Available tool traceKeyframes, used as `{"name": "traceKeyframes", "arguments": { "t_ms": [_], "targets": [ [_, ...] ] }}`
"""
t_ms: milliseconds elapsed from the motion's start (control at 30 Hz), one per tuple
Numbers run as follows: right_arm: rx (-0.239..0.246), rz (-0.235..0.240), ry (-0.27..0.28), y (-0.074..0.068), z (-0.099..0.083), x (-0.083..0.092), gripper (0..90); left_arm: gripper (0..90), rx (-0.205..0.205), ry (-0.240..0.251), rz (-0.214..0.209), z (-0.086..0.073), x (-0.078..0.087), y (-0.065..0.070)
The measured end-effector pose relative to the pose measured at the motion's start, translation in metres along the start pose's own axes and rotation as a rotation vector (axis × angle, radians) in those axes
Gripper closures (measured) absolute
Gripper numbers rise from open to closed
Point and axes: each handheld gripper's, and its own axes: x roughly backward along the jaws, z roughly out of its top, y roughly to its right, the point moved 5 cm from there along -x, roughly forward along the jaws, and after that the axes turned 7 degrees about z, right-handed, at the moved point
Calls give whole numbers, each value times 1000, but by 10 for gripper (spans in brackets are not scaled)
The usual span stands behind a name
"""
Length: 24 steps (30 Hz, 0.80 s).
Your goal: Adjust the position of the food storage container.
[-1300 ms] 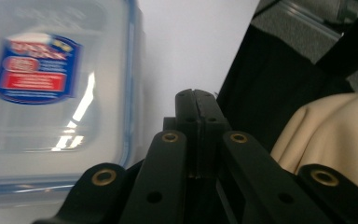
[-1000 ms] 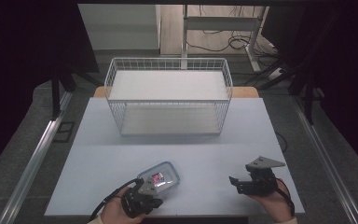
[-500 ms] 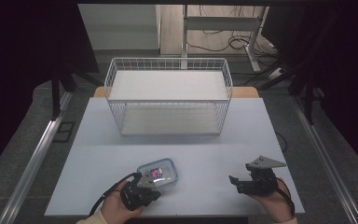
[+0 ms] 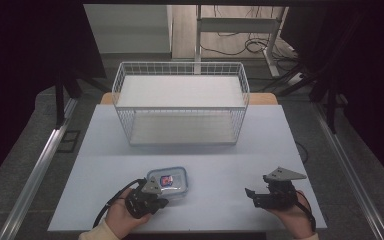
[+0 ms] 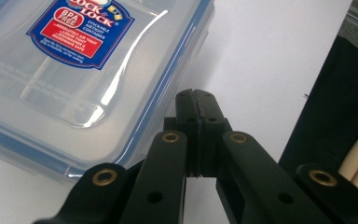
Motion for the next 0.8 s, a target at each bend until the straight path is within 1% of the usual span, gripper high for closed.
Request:
{"name": "traceKeyframes", "arguments": {
  "t_ms": [200, 267, 300, 333, 367, 400, 433, 467, 500, 533, 567, 600, 667, 733, 800],
  "targets": [
    [-1, -1, -2, 0, -1, -1, 199, 900, 10, 4, -10, -1, 4, -3],
    [-2, -3, -1, 0, -1, -1, 200, 900, 31, 41, -31, -1, 19, -6],
    [-2, -4, 0, 0, 0, 0, 199, 900, 31, 41, -31, -1, 19, -6],
    [-2, -4, 0, 1, 0, 0, 199, 900, 59, 80, -47, 0, 32, -10],
    [-4, -5, 3, 1, 0, 0, 199, 900, 69, 95, -39, 0, 38, -14],
    [-6, -6, 4, 1, 0, 1, 199, 900, 81, 109, -22, 0, 44, -19],
    [-6, -6, 4, 1, 0, 1, 199, 900, 81, 109, -22, 0, 44, -19],
    [-5, -7, 4, 1, 0, 1, 199, 900, 104, 121, -6, -1, 48, -24],
    [-5, -7, 3, 1, 0, 1, 199, 900, 160, 123, 40, -4, 52, -38],
    [-4, -7, 3, 1, 0, 1, 200, 900, 179, 113, 68, -7, 52, -45],
    [-4, -7, 3, 1, 0, 1, 200, 900, 179, 113, 68, -7, 52, -45],
    [-3, -8, 4, 1, 0, 1, 199, 900, 198, 103, 94, -11, 51, -52],
    [-3, -8, 4, 1, 0, 0, 199, 900, 244, 86, 109, -17, 46, -64],
    [-3, -9, 3, 1, 0, 0, 199, 900, 268, 68, 116, -22, 41, -72],
    [-5, -10, 4, 1, 0, 0, 199, 900, 278, 51, 114, -25, 35, -75]
  ]
}}
